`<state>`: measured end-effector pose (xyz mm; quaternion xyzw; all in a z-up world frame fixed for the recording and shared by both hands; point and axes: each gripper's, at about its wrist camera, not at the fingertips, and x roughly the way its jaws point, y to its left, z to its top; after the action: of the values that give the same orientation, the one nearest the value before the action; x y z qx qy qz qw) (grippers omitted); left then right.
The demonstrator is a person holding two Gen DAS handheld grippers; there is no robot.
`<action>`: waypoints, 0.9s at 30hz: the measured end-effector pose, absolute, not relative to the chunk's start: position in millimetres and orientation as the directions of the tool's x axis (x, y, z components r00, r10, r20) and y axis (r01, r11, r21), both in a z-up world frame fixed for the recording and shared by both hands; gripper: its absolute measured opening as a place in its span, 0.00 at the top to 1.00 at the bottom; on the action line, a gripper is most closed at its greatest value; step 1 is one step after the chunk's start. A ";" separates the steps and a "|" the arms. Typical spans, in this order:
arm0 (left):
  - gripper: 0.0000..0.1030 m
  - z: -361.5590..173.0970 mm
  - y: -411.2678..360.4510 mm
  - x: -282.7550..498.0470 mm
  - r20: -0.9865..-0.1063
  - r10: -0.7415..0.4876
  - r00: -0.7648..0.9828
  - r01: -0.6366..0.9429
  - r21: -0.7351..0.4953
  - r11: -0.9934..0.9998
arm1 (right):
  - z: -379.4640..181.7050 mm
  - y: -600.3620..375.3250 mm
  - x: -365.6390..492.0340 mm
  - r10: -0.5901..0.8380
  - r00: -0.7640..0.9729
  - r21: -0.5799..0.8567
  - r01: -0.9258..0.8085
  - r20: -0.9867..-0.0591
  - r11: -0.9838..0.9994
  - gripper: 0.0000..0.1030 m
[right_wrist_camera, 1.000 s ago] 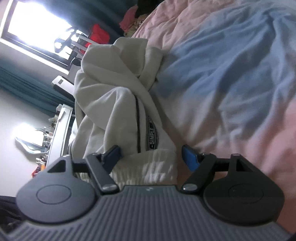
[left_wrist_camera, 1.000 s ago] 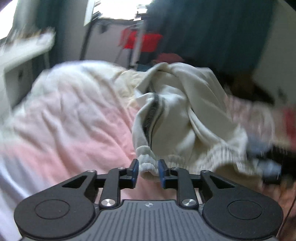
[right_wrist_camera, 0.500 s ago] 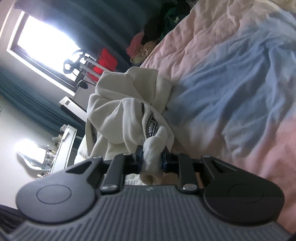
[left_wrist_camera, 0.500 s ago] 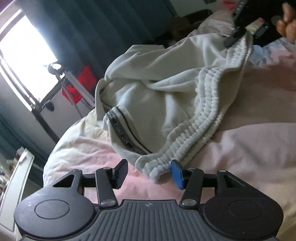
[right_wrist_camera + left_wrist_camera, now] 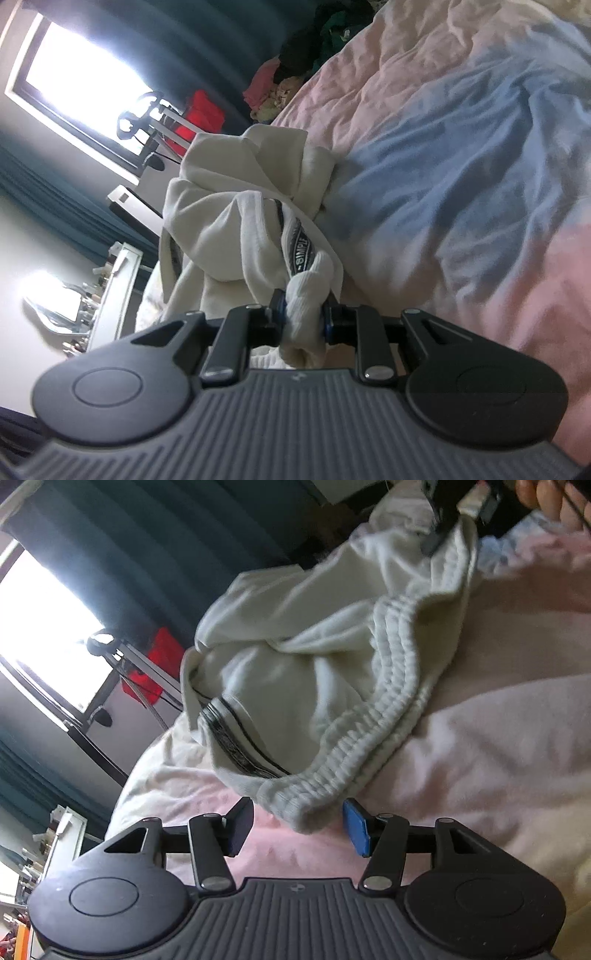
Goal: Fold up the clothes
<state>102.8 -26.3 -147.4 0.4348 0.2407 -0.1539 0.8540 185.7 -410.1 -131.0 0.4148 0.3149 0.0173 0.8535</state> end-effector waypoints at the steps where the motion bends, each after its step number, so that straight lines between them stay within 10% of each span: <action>1: 0.45 -147.0 -26.2 102.5 -0.542 -0.051 0.839 0.469 0.671 0.574 | -131.4 -409.8 185.3 0.289 0.799 0.717 0.235 -0.527 0.656 0.78; 17: 0.41 -161.5 -39.4 102.9 -0.478 0.022 0.878 0.412 0.778 0.474 | -133.0 -405.8 180.6 0.284 0.789 0.706 0.248 -0.544 0.664 0.78; 27: 0.61 -175.6 -76.0 95.9 -0.143 0.023 0.990 0.125 0.928 0.351 | -128.7 -400.1 178.2 0.289 0.788 0.689 0.223 -0.543 0.689 0.77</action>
<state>95.9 -76.0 -175.6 0.5688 0.0654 -0.0311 0.8193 178.2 -400.1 -128.7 0.3936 0.3248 0.0192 0.8598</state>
